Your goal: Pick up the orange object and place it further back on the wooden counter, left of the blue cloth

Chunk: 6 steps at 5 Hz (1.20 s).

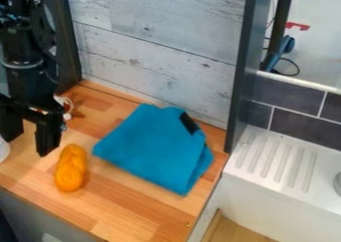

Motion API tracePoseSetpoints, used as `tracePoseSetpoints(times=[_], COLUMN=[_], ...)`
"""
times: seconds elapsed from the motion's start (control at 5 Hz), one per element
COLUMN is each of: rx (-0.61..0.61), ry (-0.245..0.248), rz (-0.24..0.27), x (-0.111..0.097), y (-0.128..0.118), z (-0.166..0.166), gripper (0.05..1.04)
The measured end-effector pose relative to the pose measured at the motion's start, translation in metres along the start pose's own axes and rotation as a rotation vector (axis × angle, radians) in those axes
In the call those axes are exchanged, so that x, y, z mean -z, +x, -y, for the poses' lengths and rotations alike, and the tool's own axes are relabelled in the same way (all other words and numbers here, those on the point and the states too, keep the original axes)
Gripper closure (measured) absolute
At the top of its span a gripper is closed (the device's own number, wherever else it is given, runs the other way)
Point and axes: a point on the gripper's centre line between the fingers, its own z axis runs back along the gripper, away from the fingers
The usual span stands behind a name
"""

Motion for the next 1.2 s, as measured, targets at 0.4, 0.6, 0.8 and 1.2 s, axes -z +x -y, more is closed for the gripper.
tracePoseSetpoints(times=[0.4,0.6,0.8,1.2], rx=[-0.055,-0.081,-0.093,-0.121], ry=[0.0,-0.034,-0.048,-0.055], rz=[0.007,-0.008,-0.018,0.002], x=[0.009,0.023,0.032,0.051], y=[0.0,0.001,0.006,0.022], z=[0.002,0.008,0.016,0.029], gripper=[0.085,0.085,0.085,0.085])
